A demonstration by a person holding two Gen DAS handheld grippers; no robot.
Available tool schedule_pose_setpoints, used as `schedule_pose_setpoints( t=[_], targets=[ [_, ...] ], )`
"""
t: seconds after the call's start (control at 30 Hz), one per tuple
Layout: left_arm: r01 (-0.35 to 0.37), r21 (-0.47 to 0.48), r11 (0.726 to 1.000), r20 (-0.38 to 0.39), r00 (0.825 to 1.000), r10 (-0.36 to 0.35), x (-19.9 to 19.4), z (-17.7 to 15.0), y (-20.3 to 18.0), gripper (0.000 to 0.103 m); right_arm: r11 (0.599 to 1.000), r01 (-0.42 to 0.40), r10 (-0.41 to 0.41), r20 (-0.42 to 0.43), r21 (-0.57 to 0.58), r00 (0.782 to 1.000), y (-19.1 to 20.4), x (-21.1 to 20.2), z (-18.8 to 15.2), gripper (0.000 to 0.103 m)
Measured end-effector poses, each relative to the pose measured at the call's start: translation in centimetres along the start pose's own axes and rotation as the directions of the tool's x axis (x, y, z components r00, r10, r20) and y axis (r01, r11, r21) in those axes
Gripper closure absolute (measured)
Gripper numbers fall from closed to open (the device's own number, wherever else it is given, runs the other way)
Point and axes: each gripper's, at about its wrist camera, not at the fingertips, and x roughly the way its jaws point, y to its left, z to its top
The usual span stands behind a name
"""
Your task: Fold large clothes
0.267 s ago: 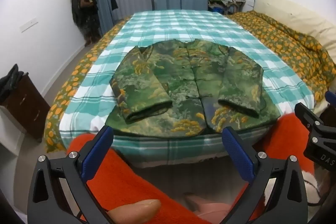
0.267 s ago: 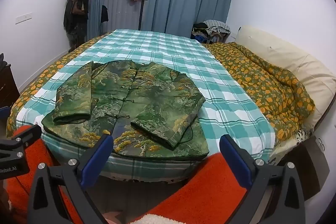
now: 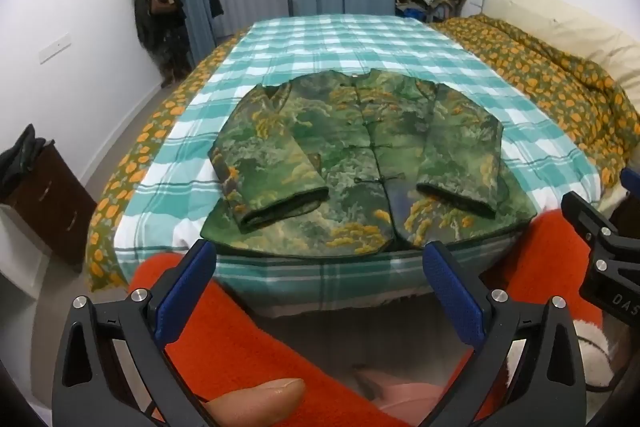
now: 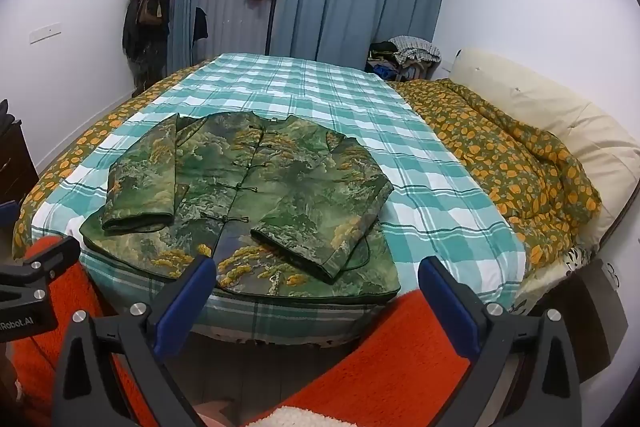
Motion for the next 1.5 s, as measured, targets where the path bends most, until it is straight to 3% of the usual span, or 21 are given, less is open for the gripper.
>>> schedule_pose_setpoints(
  t=[1.5],
  targets=[
    [0.007,0.000,1.000,-0.012,1.000,-0.007,0.3,-0.7,-0.6,0.000,1.000,-0.003,0.004,-0.020,0.010,1.000,0.6,0.4,-0.7,0.000]
  ],
)
